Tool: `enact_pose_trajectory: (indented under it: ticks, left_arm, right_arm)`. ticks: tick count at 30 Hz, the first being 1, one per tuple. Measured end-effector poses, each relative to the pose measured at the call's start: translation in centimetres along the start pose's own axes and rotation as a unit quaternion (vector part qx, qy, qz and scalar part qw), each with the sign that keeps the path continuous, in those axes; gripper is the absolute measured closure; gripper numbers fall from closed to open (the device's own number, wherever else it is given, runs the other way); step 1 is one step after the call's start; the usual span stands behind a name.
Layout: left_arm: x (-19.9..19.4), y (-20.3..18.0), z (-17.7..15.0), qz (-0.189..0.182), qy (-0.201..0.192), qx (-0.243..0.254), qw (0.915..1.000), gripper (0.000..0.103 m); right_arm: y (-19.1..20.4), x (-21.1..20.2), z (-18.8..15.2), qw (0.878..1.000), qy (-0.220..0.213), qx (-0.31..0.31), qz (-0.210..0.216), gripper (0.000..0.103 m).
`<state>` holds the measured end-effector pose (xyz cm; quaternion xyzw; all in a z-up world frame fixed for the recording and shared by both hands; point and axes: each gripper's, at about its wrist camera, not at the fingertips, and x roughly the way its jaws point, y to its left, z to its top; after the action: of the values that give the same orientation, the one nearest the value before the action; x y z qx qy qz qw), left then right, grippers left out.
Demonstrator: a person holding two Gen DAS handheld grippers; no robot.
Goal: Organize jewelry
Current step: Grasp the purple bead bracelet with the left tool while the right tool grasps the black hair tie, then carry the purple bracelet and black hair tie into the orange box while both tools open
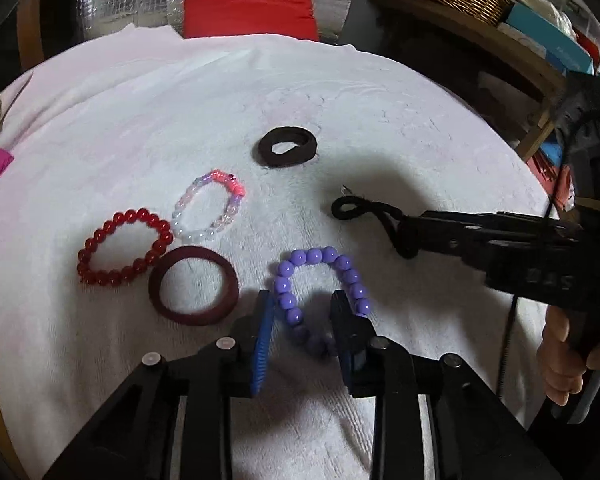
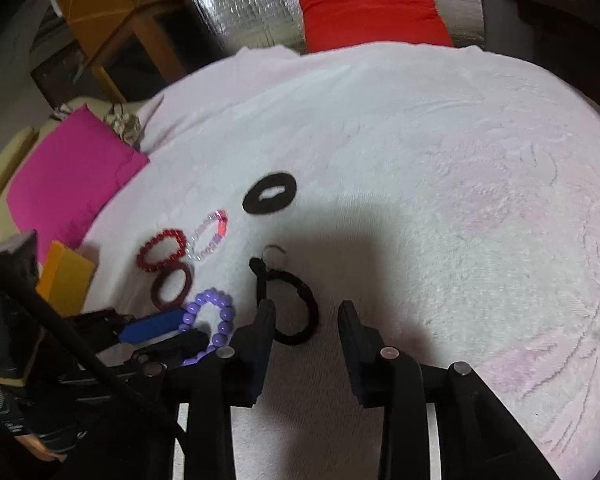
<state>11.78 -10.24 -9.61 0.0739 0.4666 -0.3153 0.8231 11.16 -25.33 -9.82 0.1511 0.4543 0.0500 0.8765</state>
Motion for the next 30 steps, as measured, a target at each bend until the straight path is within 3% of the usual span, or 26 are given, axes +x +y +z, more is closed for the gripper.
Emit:
enact_pose_trajectory:
  ticks: [2, 4, 5, 6, 9, 18, 25, 28, 29, 30]
  left_arm:
    - [0.1, -0.1, 0.1, 0.001, -0.003, 0.001, 1.0, 0.076]
    - [0.0, -0.1, 0.0, 0.003, -0.006, 0.009, 0.9999, 0.092]
    - [-0.1, -0.1, 0.0, 0.001, -0.006, 0.01, 0.9999, 0.093]
    - [-0.1, -0.1, -0.1, -0.002, -0.007, 0.011, 0.9999, 0.094]
    - [-0.8, 0.1, -0.6, -0.009, -0.006, 0.015, 0.9998, 0.094]
    - [-4.6, 0.8, -2.0, -0.003, -0.043, -0.013, 0.999, 0.094]
    - [-7.8, 1.7, -3.4, 0.028, -0.075, -0.032, 0.9963, 0.094]
    - [-8.9, 2.7, -3.8, 0.036, -0.085, -0.048, 0.9945, 0.094]
    - [-9.0, 3.0, -3.8, 0.039, -0.087, -0.053, 0.9941, 0.094]
    - [-9.2, 3.5, -3.9, 0.045, -0.088, -0.058, 0.9934, 0.094]
  right_arm:
    - [0.0, 0.6, 0.0, 1.0, -0.002, 0.0, -0.01, 0.067]
    - [0.4, 0.7, 0.0, 1.0, -0.013, -0.014, -0.019, 0.067]
    - [0.8, 0.9, -0.1, 0.999, -0.015, -0.029, -0.029, 0.072]
    - [1.2, 0.9, -0.2, 0.998, -0.019, -0.04, -0.037, 0.083]
    - [1.7, 0.9, -0.3, 0.998, -0.021, -0.053, -0.036, 0.094]
    - [1.9, -2.4, -0.4, 0.998, -0.062, -0.03, -0.007, 0.095]
    - [1.9, -4.5, -0.6, 0.997, -0.078, -0.013, 0.015, 0.095]
    - [1.7, -4.4, -0.6, 0.998, -0.064, -0.002, 0.025, 0.09]
    - [1.7, -4.3, -0.7, 0.998, -0.058, -0.002, 0.024, 0.077]
    - [1.8, -4.1, -0.9, 0.998, -0.054, -0.002, 0.022, 0.056]
